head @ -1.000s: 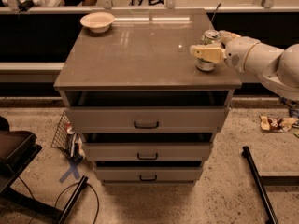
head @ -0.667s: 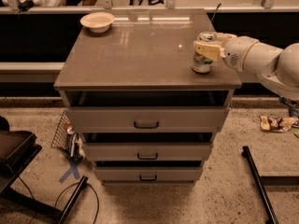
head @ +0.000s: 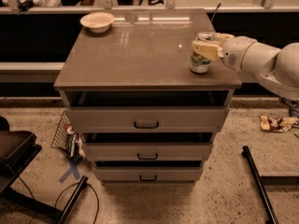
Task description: Move 7up can near paper bowl
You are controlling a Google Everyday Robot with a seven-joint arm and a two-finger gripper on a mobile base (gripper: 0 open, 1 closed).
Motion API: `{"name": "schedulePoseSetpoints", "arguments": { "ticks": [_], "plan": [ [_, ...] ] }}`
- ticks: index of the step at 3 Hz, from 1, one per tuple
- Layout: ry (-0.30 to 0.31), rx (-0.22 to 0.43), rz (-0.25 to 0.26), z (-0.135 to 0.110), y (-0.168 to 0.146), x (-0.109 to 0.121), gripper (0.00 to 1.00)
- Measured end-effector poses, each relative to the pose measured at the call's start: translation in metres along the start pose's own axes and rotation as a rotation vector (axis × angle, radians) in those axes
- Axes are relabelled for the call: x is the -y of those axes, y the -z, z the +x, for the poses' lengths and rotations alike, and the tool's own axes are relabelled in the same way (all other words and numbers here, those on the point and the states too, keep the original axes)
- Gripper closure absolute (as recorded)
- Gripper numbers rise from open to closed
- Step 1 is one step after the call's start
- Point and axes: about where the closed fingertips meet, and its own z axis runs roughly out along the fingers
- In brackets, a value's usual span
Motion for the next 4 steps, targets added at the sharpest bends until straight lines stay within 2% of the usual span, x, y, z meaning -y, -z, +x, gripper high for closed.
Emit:
{"name": "schedulePoseSetpoints", "arguments": {
  "ticks": [1,2,3,4],
  "plan": [
    [-0.003,0.018,0.002,-0.005,-0.003,-0.001,1.00],
    [0.019,0.079,-0.047,-0.041,-0.024,-0.006,1.00],
    [0.054,0.122,-0.122,-0.095,-0.050,-0.010,1.00],
    [0.026,0.037,-0.235,-0.109,-0.112,-0.017,1.00]
  ]
}}
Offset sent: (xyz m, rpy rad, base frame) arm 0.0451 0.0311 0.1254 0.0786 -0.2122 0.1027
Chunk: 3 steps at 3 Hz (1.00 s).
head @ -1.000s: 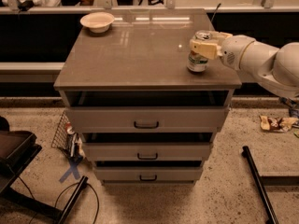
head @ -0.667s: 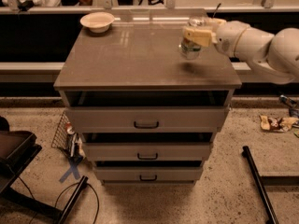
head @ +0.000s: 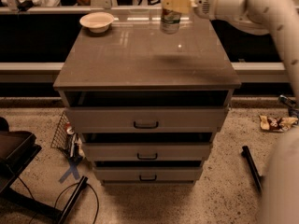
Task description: Move 7up can near paper bowl
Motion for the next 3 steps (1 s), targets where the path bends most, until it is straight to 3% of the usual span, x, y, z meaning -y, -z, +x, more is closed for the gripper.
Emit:
{"name": "schedulePoseSetpoints", "arguments": {
  "ticks": [1,2,3],
  "plan": [
    [-0.038,-0.044,-0.056,-0.001,-0.065,0.000,1.00],
    [-0.072,-0.037,-0.079,-0.009,-0.116,-0.003,1.00],
    [-0.043,0.002,-0.043,-0.036,-0.140,0.001,1.00]
  ]
}}
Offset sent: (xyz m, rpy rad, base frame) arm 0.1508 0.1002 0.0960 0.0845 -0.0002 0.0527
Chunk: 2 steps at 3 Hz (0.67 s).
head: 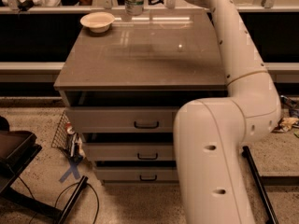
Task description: Move 7up can near paper bowl
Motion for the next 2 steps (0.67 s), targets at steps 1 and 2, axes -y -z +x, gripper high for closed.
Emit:
{"name": "schedulePoseSetpoints", "arguments": {
  "ticks": [1,2],
  "plan": [
    [0.061,0.045,0.060,0.0042,-0.0278,0.0168,1.00],
    [0.061,0.045,0.060,0.0043,-0.0279,0.0167,1.00]
  ]
}}
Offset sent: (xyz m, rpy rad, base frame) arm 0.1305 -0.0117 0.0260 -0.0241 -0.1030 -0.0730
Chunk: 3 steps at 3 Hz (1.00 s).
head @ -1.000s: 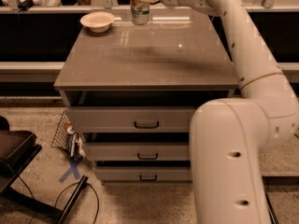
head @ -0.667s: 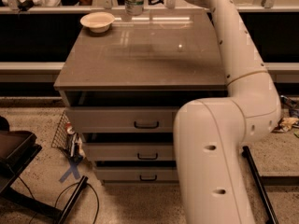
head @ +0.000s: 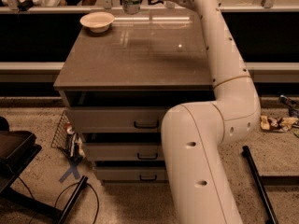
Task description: Move 7up can near paper bowl
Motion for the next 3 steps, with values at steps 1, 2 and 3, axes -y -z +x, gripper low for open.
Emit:
{"name": "schedulePoseSetpoints", "arguments": {
  "ticks": [1,2,3],
  "plan": [
    [0.000,-0.024,0.000,0.021,-0.024,-0.006,1.00],
    [0.012,-0.050,-0.001,0.049,-0.049,-0.011,1.00],
    [0.017,-0.097,0.015,0.077,-0.061,-0.008,1.00]
  ]
}}
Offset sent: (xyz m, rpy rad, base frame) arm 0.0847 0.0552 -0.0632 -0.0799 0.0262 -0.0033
